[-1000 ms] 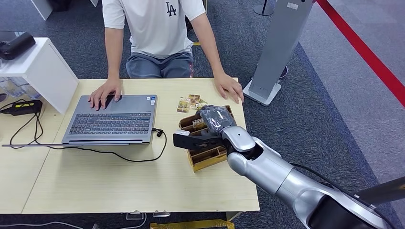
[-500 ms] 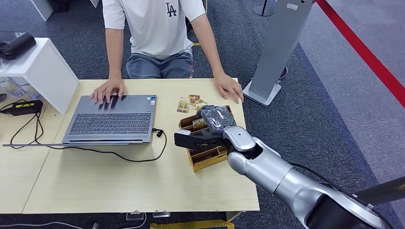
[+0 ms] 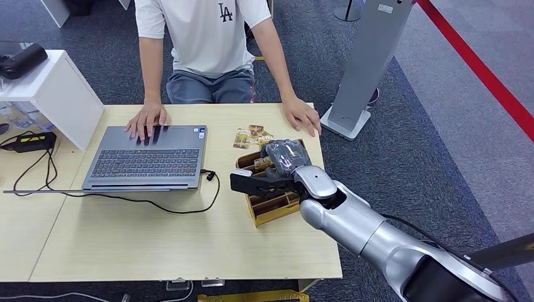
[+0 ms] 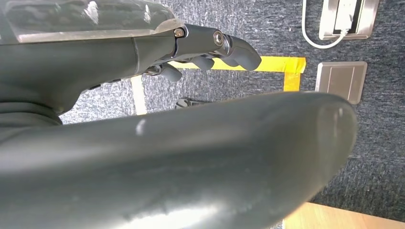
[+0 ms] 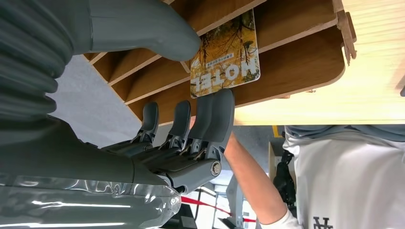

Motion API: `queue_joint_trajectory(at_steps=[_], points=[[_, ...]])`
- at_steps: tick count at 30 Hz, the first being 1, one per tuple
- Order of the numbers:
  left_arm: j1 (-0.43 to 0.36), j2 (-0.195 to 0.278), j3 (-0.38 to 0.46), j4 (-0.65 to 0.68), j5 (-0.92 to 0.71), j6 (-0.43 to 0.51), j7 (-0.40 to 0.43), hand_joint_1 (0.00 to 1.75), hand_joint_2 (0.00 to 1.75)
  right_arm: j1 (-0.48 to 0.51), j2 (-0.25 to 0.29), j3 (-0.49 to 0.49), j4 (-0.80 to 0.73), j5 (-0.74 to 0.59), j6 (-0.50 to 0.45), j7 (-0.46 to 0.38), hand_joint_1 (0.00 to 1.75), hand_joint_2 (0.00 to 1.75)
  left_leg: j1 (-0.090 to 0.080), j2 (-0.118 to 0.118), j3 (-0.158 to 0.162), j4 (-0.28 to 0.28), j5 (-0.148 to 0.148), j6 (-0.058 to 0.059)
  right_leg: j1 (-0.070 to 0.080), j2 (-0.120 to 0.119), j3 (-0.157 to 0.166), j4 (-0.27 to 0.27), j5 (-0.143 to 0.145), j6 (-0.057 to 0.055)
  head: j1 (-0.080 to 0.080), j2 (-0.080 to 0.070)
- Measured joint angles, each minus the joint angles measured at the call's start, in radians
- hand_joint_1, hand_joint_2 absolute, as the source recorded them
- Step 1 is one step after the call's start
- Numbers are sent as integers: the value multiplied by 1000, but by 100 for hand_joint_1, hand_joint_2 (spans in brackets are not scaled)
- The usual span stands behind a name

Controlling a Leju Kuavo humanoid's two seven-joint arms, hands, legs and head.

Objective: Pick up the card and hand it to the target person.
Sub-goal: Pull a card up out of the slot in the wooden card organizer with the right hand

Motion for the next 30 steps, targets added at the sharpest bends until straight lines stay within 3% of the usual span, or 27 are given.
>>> queue_joint_trajectory(at_steps=[10,23,30], points=[[0,0,0,0,0,0,0,0,0,5,-1,1,-3,-1,1,1,92,175,0,0,1,-1,0,0,0,0,1,-1,0,0,0,0],[-3,1,-2,-1,-2,2,-2,0,0,3,5,3,14,0,4,2,73,175,0,0,0,0,0,0,0,0,0,0,0,0,0,0],[-3,1,-1,0,-1,2,-2,0,0,2,6,3,15,-1,5,3,80,175,0,0,1,-1,1,0,0,0,0,0,0,0,0,0]])
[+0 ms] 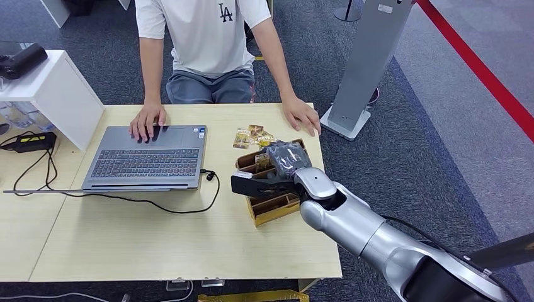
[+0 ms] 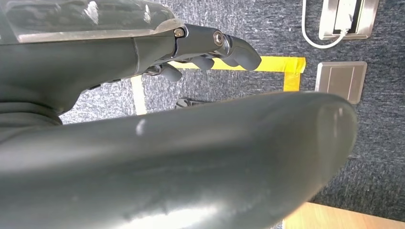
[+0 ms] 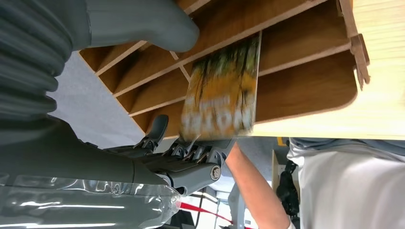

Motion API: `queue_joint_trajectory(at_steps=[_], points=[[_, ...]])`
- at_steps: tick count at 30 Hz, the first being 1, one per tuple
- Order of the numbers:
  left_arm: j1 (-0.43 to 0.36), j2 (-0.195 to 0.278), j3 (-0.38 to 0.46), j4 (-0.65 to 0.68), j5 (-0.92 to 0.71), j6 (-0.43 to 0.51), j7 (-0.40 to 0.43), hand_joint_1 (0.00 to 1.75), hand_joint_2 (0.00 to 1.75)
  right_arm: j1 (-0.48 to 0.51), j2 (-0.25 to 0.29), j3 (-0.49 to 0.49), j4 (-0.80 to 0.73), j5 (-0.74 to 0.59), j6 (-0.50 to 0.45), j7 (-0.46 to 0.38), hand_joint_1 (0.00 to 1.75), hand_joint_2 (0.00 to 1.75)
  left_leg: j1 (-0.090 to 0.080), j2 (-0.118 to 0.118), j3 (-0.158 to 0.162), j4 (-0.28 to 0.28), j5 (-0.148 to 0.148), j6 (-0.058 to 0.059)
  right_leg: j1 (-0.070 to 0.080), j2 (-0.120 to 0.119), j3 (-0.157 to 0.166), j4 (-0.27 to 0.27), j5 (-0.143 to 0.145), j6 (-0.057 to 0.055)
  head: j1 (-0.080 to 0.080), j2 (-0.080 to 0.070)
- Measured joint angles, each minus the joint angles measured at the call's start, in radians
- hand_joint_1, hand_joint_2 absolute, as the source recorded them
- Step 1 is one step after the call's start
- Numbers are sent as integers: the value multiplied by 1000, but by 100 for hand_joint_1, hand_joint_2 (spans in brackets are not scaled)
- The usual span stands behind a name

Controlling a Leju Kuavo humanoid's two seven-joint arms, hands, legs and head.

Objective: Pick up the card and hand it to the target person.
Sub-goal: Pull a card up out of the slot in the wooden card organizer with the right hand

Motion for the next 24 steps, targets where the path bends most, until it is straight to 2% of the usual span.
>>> queue_joint_trajectory(at_steps=[5,8,12,17,21,24], points=[[1,1,2,1,2,1,-1,0,0,-4,7,2,10,0,1,-1,84,175,0,0,0,0,-1,0,0,0,0,0,0,0,0,0],[2,0,4,1,4,1,-2,0,0,-8,13,4,23,-1,-1,-8,99,175,0,1,0,0,0,0,0,1,0,0,0,0,0,0],[2,0,4,1,5,1,-2,0,0,-12,16,6,31,-3,-5,-13,134,175,0,1,-1,0,0,0,0,1,-1,1,0,0,0,0],[2,0,4,1,5,1,-1,0,0,-12,16,5,30,-3,-12,-14,138,175,0,1,-1,1,-1,0,0,1,-1,1,0,0,0,0],[2,0,2,1,4,1,-1,0,0,-11,14,3,25,-1,-16,-13,165,175,0,1,-1,1,-1,0,0,1,-1,1,0,0,0,0],[2,0,1,1,4,1,-1,0,0,-11,13,2,24,-1,-17,-13,168,175,0,0,-1,1,-1,0,0,0,-1,1,0,0,0,0]])
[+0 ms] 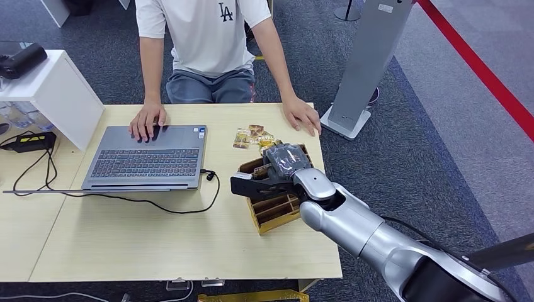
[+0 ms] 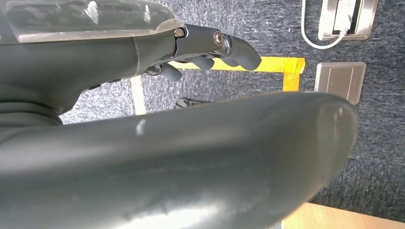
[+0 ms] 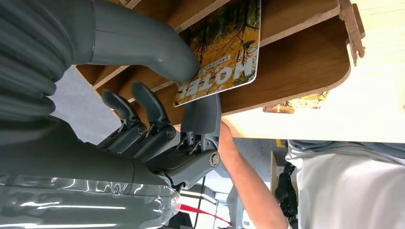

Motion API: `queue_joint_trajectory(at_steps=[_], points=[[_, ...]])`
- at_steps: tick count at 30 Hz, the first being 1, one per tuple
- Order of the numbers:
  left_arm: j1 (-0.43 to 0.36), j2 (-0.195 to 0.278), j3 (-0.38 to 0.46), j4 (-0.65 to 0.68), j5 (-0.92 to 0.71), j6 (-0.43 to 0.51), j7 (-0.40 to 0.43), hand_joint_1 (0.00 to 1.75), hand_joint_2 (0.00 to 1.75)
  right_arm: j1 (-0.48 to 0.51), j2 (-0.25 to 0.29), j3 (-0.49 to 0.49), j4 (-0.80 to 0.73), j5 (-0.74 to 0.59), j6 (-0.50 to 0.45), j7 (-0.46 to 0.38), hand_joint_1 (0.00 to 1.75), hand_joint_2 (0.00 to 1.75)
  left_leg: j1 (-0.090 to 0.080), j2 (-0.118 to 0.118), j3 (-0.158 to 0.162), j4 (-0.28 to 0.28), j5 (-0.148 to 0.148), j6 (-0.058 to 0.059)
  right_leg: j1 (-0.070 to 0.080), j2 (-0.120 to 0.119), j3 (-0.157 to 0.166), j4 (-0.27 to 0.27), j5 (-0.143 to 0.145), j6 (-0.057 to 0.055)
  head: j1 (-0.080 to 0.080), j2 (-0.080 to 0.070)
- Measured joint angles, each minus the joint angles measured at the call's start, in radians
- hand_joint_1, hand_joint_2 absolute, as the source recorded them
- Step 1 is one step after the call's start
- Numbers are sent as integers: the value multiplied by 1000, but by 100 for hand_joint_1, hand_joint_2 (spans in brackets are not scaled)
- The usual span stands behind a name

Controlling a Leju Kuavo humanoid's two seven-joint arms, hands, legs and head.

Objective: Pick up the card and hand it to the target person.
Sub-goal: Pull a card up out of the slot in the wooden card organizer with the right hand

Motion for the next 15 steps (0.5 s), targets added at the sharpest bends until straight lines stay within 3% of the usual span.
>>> queue_joint_trajectory(at_steps=[15], points=[[5,5,4,0,3,-24,-10,0,0,-4,-5,-16,-19,1,-10,-1,175,175,0,0,0,0,0,0,0,0,0,0,0,0,0,0]])
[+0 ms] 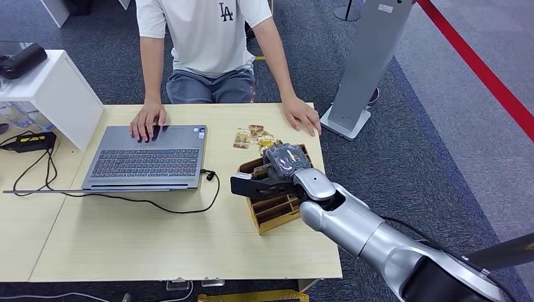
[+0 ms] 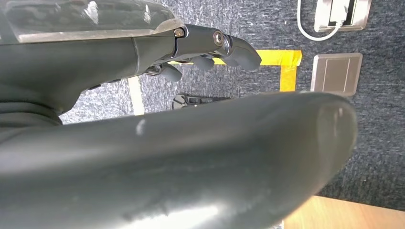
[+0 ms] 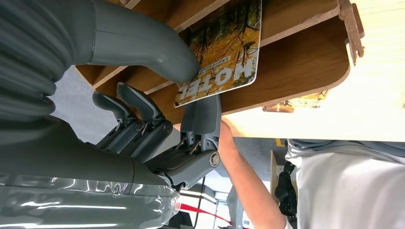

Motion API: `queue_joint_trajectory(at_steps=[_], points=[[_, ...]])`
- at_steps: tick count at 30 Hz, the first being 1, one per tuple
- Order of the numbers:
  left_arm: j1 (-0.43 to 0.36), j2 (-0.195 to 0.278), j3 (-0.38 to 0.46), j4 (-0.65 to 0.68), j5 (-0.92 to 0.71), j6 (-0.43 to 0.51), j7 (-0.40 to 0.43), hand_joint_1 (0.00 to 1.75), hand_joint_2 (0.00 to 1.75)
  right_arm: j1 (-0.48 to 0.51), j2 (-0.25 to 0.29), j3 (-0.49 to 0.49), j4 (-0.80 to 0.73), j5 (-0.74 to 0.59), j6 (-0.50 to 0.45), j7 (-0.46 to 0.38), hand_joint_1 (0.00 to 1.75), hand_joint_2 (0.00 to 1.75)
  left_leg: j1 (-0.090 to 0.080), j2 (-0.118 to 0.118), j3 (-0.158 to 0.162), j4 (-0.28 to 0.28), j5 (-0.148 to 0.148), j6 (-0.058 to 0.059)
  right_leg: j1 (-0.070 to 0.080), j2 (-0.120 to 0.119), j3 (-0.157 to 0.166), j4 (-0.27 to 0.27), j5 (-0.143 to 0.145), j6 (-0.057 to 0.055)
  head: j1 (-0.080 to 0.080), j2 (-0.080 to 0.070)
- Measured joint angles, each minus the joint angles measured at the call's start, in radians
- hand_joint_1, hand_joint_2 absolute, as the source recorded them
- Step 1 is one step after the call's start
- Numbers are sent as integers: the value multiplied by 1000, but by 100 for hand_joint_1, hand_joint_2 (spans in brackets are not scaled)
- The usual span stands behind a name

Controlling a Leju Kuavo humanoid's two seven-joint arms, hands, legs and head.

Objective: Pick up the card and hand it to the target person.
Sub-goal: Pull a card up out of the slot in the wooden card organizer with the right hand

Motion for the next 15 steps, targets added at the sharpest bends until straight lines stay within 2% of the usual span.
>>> queue_joint_trajectory(at_steps=[4,11,15], points=[[5,1,4,-1,4,-2,-6,0,0,-7,-27,-23,-74,2,-16,20,175,175,0,0,-1,0,0,0,0,0,-1,0,0,0,0,0],[9,0,13,0,14,5,-10,0,0,-2,-123,-107,-352,23,-37,99,175,175,0,-1,-3,2,-1,0,0,-1,-3,2,-1,0,0,0],[8,-1,17,-1,18,9,-8,0,0,8,-147,-138,-435,37,-45,119,175,175,0,-3,-3,3,0,0,0,-3,-2,2,-1,0,0,0]])
